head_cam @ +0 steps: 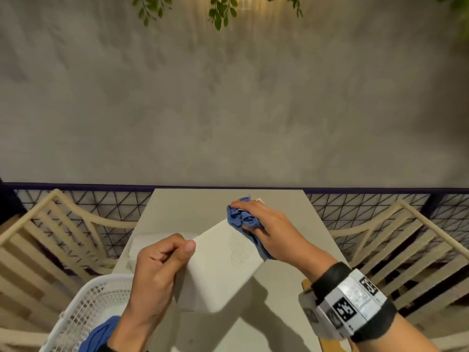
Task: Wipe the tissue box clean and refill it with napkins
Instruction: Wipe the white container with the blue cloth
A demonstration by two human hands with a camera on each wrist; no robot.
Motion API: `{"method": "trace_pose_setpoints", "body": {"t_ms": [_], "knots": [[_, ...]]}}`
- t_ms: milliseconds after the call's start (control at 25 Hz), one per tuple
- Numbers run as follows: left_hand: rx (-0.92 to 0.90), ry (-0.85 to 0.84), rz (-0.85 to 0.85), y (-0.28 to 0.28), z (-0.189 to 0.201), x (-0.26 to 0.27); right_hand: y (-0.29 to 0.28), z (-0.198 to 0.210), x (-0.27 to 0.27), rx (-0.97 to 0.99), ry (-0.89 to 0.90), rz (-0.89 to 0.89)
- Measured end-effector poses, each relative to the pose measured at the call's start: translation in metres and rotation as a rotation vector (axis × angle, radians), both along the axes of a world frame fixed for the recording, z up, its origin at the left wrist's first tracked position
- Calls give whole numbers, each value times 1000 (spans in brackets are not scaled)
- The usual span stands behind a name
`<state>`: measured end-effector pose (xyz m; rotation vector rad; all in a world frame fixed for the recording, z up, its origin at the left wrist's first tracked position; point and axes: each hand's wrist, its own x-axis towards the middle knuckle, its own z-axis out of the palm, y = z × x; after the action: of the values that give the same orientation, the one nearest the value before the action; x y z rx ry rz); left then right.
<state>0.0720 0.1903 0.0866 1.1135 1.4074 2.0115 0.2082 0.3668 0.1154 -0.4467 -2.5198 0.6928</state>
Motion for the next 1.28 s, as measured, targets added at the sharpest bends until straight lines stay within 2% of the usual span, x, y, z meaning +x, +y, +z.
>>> {"method": "trace_pose_setpoints", "body": {"t_ms": [120, 200, 280, 400, 480, 600, 720, 840, 880, 1000, 1080, 1200, 1240, 1280], "knots": [[-11, -10, 23, -1, -4, -7, 2, 7, -2, 87, -111, 120], [-123, 19, 12, -3, -5, -16, 0, 9, 3, 154, -195, 165], [-347, 155, -62, -2, -2, -26, -6, 10, 7, 226, -271, 161], [-630, 462, -182, 7, 6, -26, -21, 12, 0, 485, -307, 138], [-687, 625, -90, 19, 15, -18, -26, 18, -4, 560, -296, 88], [-665, 730, 63, 31, 34, -2, -24, 22, -3, 472, -167, 25], [-607, 625, 170, 35, 39, 6, -29, 8, -2, 231, 175, 9], [-551, 468, 242, 29, 35, 3, -30, -30, 21, 352, 267, 81], [-545, 460, 268, 25, 34, 3, -21, -32, 30, 323, 307, 34], [-555, 486, 304, 23, 32, 12, 9, -12, 31, 124, 513, -268], [-565, 434, 319, 26, 34, 14, -8, -3, 7, 126, 512, -166], [-551, 337, 299, 20, 30, 12, -32, -29, 8, 199, 411, 112], [-559, 333, 286, 17, 29, 13, -21, -28, 16, 176, 385, 102], [-573, 347, 286, 16, 27, 16, -6, -26, 21, 142, 383, 5]]}}
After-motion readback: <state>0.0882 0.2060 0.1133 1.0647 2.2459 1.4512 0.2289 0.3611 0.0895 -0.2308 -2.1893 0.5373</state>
